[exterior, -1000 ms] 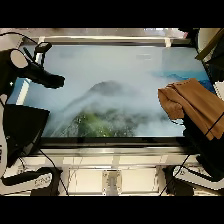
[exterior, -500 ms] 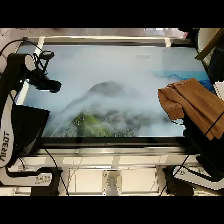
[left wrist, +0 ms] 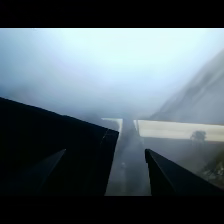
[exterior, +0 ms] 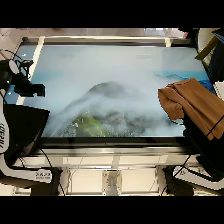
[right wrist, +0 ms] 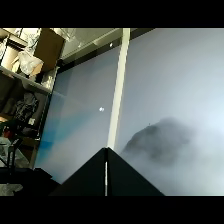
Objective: Fold the clothes and pants, and hang the long-sleeved shirts on hangers.
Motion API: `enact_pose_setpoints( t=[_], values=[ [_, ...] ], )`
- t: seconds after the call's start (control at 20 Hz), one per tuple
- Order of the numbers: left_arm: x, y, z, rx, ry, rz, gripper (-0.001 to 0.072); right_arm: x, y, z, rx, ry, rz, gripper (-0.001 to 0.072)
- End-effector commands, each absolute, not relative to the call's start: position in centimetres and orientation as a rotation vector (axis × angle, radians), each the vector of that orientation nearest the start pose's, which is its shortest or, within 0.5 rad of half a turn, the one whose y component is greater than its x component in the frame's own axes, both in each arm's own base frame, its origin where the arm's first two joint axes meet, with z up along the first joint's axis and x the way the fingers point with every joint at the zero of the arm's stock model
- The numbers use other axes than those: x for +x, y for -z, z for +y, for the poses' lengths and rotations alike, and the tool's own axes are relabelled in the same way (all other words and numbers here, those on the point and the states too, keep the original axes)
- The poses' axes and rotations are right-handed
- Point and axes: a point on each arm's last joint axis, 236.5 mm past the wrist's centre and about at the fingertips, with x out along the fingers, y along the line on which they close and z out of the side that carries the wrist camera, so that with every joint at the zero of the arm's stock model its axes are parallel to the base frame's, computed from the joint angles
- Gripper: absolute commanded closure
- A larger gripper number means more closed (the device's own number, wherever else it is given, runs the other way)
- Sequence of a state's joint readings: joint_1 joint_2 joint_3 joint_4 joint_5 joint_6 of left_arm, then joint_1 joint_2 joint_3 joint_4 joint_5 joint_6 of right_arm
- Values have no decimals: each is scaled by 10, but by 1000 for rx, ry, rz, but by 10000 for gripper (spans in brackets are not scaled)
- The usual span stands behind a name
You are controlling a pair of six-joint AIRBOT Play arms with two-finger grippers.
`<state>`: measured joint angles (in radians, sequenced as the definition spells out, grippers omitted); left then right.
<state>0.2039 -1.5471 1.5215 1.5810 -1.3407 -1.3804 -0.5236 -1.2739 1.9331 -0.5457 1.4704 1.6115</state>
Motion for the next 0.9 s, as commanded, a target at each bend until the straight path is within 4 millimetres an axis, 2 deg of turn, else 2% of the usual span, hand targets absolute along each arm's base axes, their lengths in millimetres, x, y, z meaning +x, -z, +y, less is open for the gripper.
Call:
enact_pose_setpoints(
  t=[0.0, 0.1, 0.2, 0.85],
  values=[
    [434, -13, 68, -112, 23, 1333, 136, 400, -368, 4, 720, -435, 573, 702],
    [436, -16, 50, -166, 74, 1324, 136, 400, -368, 4, 719, -435, 573, 703],
    [437, -17, 44, -181, 90, 1318, 135, 400, -368, 4, 720, -435, 573, 702],
    [437, -17, 44, -181, 89, 1318, 135, 400, -368, 4, 719, -434, 573, 702]
  ],
)
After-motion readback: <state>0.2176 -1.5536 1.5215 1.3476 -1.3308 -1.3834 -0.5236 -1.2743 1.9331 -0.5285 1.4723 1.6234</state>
